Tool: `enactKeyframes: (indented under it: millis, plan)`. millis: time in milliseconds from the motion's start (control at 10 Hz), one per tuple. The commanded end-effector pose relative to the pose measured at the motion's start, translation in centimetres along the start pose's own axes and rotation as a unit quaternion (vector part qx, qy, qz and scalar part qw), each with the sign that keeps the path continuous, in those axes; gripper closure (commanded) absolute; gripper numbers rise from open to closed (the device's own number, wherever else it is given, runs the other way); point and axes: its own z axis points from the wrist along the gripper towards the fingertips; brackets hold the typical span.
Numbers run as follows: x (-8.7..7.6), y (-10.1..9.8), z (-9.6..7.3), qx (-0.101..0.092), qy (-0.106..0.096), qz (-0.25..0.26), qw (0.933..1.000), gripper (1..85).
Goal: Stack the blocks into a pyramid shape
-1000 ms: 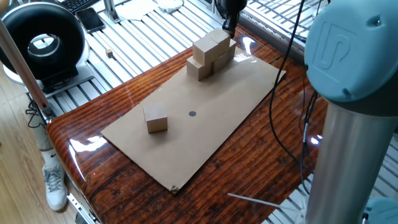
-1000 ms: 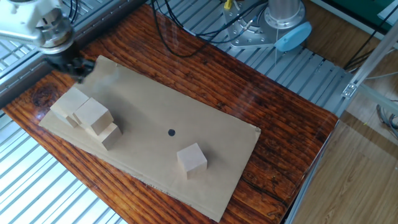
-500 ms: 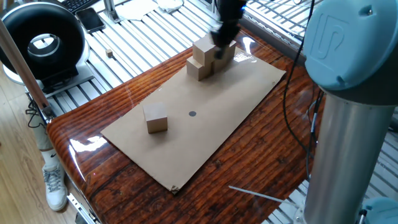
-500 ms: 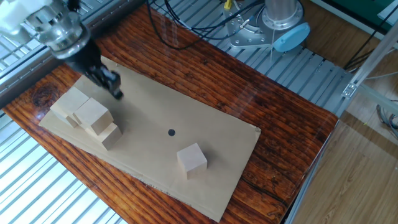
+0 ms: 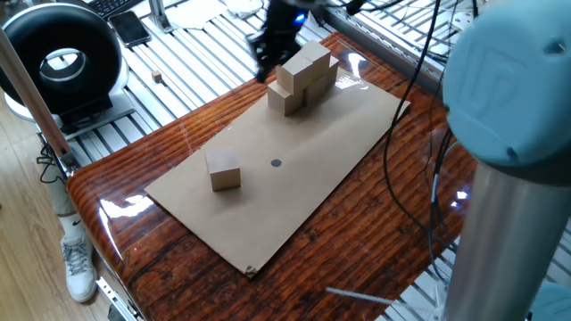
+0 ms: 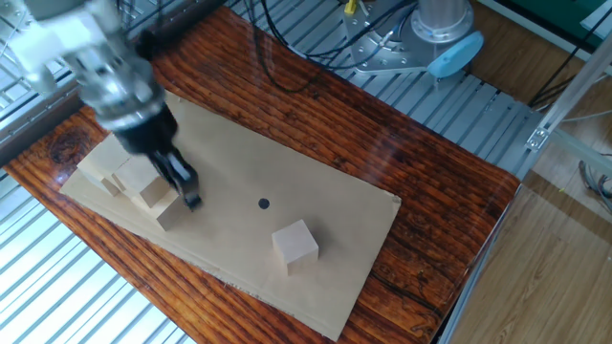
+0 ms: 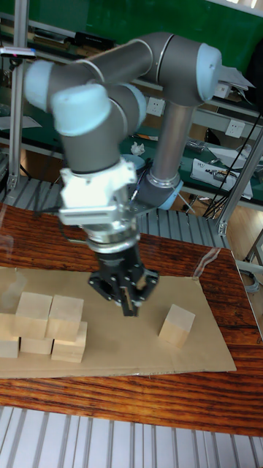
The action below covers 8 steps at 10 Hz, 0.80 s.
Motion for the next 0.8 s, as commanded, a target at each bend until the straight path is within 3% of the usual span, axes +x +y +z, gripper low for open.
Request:
enactKeyframes:
  millis: [0,100,300,400,500,600,700]
  plan:
    - [0.5,4.2,3.4,0.000,-0.026,0.020,0.9995,41.0]
    - [0.8,5.1,4.3,0.002,-0.032,0.018,0.9993,32.7]
    - [2.1,5.6,5.6,0.015,-0.028,0.009,0.9995,27.0]
    - [3.4,4.0,6.2,0.052,-0.016,-0.010,0.9985,27.0]
    - [3.8,2.2,6.2,0.093,-0.020,-0.030,0.9950,27.0]
    - [3.2,1.0,5.9,0.117,-0.029,-0.052,0.9913,27.3]
    - [2.4,-1.4,5.2,0.167,-0.035,-0.091,0.9811,29.0]
